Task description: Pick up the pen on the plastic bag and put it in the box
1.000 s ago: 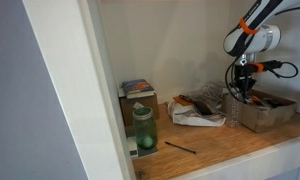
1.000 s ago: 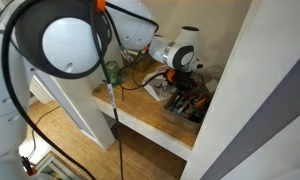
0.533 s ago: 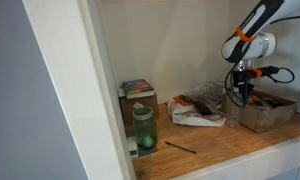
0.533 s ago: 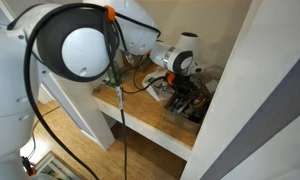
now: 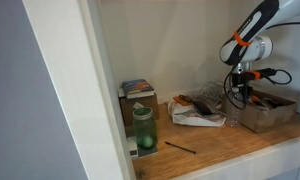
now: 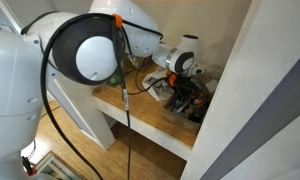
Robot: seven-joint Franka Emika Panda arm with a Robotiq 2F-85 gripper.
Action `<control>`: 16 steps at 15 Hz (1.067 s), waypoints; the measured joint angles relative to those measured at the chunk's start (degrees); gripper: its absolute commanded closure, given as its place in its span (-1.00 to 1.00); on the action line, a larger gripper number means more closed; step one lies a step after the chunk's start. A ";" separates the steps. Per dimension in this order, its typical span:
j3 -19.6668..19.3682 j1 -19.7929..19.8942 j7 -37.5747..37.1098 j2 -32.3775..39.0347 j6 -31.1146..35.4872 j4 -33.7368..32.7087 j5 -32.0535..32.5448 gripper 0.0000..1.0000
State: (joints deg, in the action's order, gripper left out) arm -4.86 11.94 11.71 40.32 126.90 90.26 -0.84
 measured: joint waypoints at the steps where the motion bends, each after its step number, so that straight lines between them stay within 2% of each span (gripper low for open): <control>1: -0.02 0.00 0.02 0.31 -0.72 -0.58 0.19 0.31; 10: -1.02 0.16 -0.06 1.29 -3.19 -3.69 1.40 -0.94; 12: -1.15 0.15 -0.33 0.56 -3.25 -3.71 1.40 -1.00; 16: -1.74 0.06 -1.98 -2.40 -3.95 -3.39 1.42 -1.00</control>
State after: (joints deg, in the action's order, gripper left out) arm -6.59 12.00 9.73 37.93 122.96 86.87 0.58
